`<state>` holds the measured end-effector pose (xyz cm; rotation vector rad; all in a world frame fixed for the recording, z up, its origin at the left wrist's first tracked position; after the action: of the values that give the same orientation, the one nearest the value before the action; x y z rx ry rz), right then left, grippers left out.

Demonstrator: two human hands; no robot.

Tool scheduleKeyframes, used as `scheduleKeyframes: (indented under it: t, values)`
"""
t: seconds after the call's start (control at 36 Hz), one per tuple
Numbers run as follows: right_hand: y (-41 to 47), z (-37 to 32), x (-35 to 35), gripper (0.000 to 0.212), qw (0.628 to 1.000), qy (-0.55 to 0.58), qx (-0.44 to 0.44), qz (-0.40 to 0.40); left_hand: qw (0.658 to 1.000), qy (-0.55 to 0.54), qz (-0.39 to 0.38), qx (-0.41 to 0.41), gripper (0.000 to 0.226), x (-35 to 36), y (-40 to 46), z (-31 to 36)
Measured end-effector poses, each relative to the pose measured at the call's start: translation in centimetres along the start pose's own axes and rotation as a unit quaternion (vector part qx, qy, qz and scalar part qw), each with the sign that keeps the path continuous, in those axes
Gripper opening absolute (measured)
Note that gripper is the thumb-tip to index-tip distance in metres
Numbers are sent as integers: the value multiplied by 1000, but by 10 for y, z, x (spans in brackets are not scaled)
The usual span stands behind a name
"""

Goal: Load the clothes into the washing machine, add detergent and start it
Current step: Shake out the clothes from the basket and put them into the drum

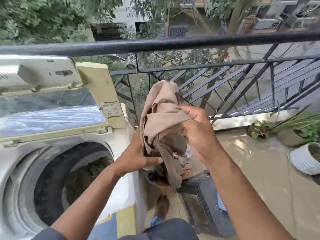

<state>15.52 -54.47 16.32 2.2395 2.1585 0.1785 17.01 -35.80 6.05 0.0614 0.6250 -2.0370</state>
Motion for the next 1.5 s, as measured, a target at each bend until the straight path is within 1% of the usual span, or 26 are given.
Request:
scheduleKeyframes:
  t: [0.03,0.06,0.11,0.17,0.25,0.33,0.44,0.5,0.56,0.58,0.64,0.69,0.72,0.75,0.83,0.89,0.92,0.97,1.03,1.11,1.17,1.22,1.28,1.39,1.47,1.5]
  values:
    - [-5,-1,7,35,1000,7,0,-13,1000,11,20,4,91,4,0,-1]
    - [-9,-1,13,37,1000,15,1,-23,998,12,56,-6,68,6,0,0]
    - [-17,0,20,43,1000,20,6,-22,989,27,137,-49,32,5,1,-3]
    - [-21,4,19,44,1000,0,0,17,985,31,160,-64,22,0,1,-6]
    - [-27,19,7,42,995,-61,0,84,984,-7,161,-74,26,-15,-5,-8]
    - [-39,40,-6,42,989,-99,40,99,983,-45,173,-39,33,-32,-14,0]
    - [-65,68,-8,56,995,1,92,33,981,-89,164,54,55,-55,-35,35]
    - [-78,85,-6,69,993,1,115,-26,974,-117,168,93,56,-67,-52,60]
    - [-89,105,-2,85,985,-56,141,-82,968,-148,169,111,57,-78,-67,79]
    - [-92,116,0,91,978,-102,154,-94,966,-156,169,115,63,-81,-74,86]
    - [-96,138,6,107,944,-240,192,-116,960,-176,179,121,88,-85,-87,96]
    - [-95,161,16,122,900,-355,211,-136,961,-181,164,132,98,-85,-97,101]
    - [-94,172,21,122,892,-377,214,-125,962,-177,152,141,96,-84,-101,102]
    - [-93,182,26,113,895,-377,214,-102,962,-175,145,152,93,-86,-101,99]
    - [-92,192,40,57,907,-371,197,-42,966,-152,128,168,68,-93,-101,86]
    - [-95,197,40,33,908,-361,212,-9,969,-135,130,161,56,-98,-101,75]
    - [-96,202,36,28,905,-363,223,6,970,-130,133,155,51,-100,-101,70]
    - [-97,200,28,28,897,-371,237,37,971,-120,144,148,41,-104,-101,61]
    - [-97,194,16,36,900,-365,225,85,972,-106,157,138,46,-104,-102,55]
    - [-97,181,-4,23,905,-335,211,157,973,-89,182,113,57,-102,-96,45]
    - [-96,177,-16,27,910,-311,204,184,972,-62,203,98,57,-100,-87,36]
    - [-92,169,-27,39,918,-287,184,204,973,-24,214,80,56,-95,-78,27]
    - [-84,159,-36,42,933,-252,155,207,974,11,218,52,57,-88,-69,21]
    - [-62,116,-42,25,956,-197,106,191,980,39,197,-5,52,-65,-55,16]
    - [-45,69,-37,29,968,-171,42,177,981,61,184,-13,50,-47,-46,20]
    - [-40,55,-34,32,973,-158,26,167,984,63,165,-16,54,-40,-43,21]
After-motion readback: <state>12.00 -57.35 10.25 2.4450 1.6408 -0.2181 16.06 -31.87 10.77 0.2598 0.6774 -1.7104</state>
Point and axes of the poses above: each hand's wrist, its own y-axis towards the middle knuckle, its own x-axis out of the palm, z = x × y, the point moved 3 cm from there along y, towards the middle knuckle, and after that the axes turned 12 degrees about -x, right-handed, at the moved point
